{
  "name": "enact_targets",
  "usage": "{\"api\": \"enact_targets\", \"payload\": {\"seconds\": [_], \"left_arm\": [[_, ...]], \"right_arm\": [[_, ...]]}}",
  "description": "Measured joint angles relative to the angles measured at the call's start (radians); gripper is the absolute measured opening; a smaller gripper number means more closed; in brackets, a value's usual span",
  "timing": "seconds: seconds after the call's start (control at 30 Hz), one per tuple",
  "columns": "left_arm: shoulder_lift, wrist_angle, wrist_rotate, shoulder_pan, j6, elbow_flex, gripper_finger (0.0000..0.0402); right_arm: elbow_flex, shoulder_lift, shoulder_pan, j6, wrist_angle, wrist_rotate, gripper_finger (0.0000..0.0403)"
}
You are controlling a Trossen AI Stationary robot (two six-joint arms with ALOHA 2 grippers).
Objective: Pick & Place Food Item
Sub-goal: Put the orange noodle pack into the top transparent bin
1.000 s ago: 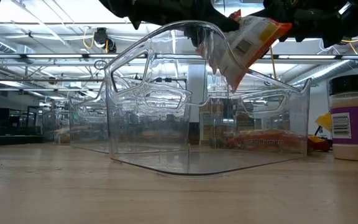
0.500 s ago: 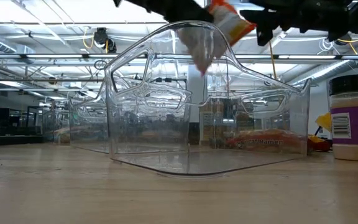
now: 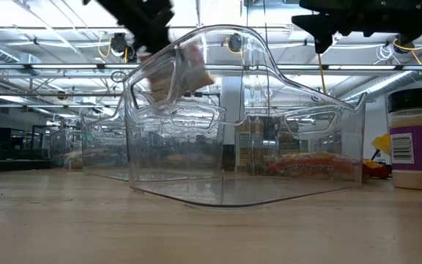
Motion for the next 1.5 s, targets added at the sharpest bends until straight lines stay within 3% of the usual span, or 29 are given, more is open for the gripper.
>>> {"api": "enact_targets", "payload": {"seconds": [0.27, 0.43, 0.5, 0.73, 0.9, 1.1, 1.33, 1.5], "left_arm": [[-0.17, -0.058, -0.232, 0.111, -0.107, -0.199, 0.002], [-0.196, -0.147, -0.397, 0.163, -0.164, -0.257, 0.0011], [-0.193, -0.151, -0.412, 0.192, -0.186, -0.277, 0.0009], [-0.152, -0.153, -0.339, 0.315, -0.23, -0.33, 0.0014], [-0.145, -0.153, -0.203, 0.437, -0.232, -0.336, 0.0007], [-0.132, -0.179, -0.182, 0.547, -0.203, -0.336, 0.0017], [-0.12, -0.187, -0.013, 0.617, -0.17, -0.336, 0.0008], [-0.109, -0.187, -0.002, 0.653, -0.169, -0.336, 0.0028]], "right_arm": [[-0.001, 0.004, -0.002, -0.006, 0.0, 0.0, 0.0169], [-0.001, 0.005, -0.002, -0.022, 0.0, 0.0, 0.0169], [-0.001, 0.007, -0.002, -0.035, -0.001, 0.0, 0.0168], [-0.001, 0.02, -0.002, -0.034, 0.0, 0.0, 0.0165], [-0.001, 0.025, -0.002, -0.032, -0.001, 0.0, 0.0164], [-0.001, 0.025, -0.002, -0.032, 0.0, 0.0, 0.0164], [-0.001, 0.025, -0.002, -0.032, -0.001, 0.0, 0.0164], [-0.001, 0.025, -0.002, -0.032, -0.001, 0.0, 0.0164]]}}
